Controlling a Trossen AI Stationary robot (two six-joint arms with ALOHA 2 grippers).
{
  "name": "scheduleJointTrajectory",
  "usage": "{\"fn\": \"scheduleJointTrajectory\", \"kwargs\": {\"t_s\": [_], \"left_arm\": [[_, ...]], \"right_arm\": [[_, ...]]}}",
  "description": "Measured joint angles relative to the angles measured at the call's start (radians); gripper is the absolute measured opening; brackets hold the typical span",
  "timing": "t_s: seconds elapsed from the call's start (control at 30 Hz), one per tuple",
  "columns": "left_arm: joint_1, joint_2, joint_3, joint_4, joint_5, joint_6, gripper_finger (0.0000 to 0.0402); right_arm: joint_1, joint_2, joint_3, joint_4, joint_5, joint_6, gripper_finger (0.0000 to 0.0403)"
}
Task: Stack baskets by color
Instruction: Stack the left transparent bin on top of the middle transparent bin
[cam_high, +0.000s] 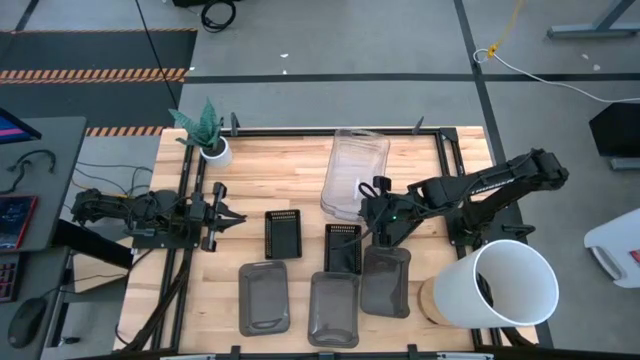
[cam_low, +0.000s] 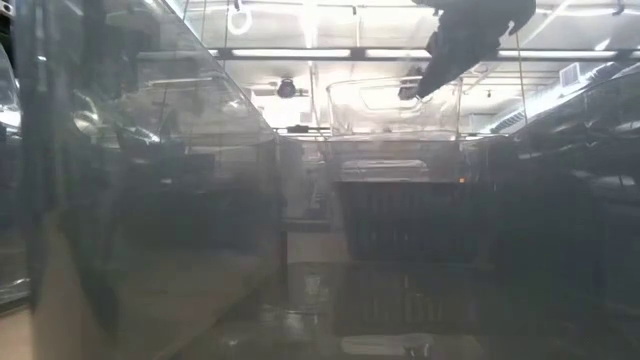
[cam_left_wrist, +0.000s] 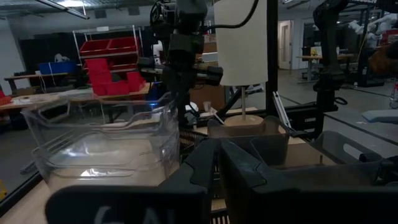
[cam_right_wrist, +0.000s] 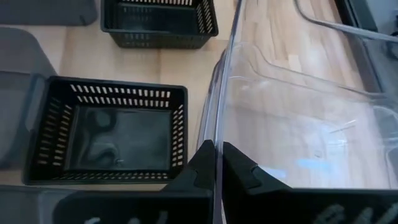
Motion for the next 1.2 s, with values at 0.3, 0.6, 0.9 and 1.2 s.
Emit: {"fn": "scheduleJointTrajectory", "kwargs": {"t_s": [0.3,0.6,0.9,1.2], "left_arm": [[0.0,0.0,0.0,0.0,0.0,0.0,0.0032],[0.0,0.0,0.0,0.0,0.0,0.0,0.0026],[0.0,0.0,0.0,0.0,0.0,0.0,0.0033],[0.0,0.0,0.0,-0.001,0.0,0.0,0.0028]], "right_arm": [[-0.032,0.0,0.0,0.0,-0.012,0.017,0.0042],[-0.053,0.0,0.0,0.036,-0.093,0.076,0.0081],[-0.065,0.03,0.0,0.116,-0.11,0.045,0.0098],[-0.039,0.161,0.0,0.182,0.031,-0.115,0.0107]]}}
